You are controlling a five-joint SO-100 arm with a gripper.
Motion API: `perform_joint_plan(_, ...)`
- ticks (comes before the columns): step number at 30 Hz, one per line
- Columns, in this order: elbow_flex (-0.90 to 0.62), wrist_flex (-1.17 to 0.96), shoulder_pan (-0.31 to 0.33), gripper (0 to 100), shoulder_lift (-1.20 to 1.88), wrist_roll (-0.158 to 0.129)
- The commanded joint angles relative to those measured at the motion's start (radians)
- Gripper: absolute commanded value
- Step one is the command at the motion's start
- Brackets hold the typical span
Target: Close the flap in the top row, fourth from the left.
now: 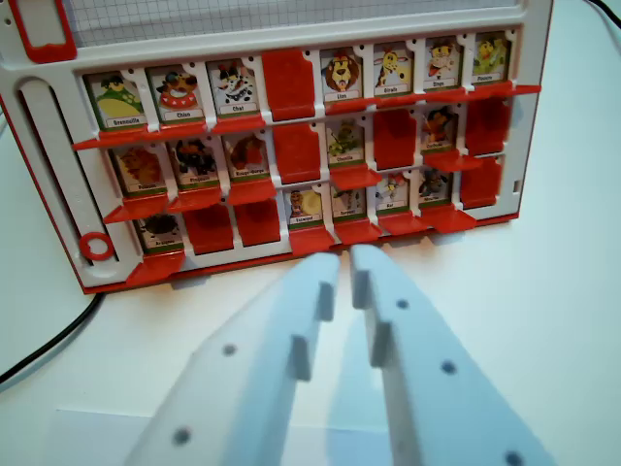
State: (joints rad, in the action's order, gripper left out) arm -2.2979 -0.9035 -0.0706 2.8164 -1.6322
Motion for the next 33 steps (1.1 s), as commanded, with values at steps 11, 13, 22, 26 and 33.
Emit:
perform_joint_plan(11, -0.089, -0.275, -0.006, 1, 0.456, -0.026)
perform_joint_plan(13, -0.075, -0.275, -0.015, 1, 0.456, -0.025)
perform_joint_plan(22, -0.061, -0.267, -0.034, 1, 0.456, -0.023)
perform_joint_plan(26, -0.046, -0.285, -0.04, 1, 0.457, -0.02)
perform_joint_plan(33, -0.044, -0.282, -0.046, 1, 0.457, -0.015)
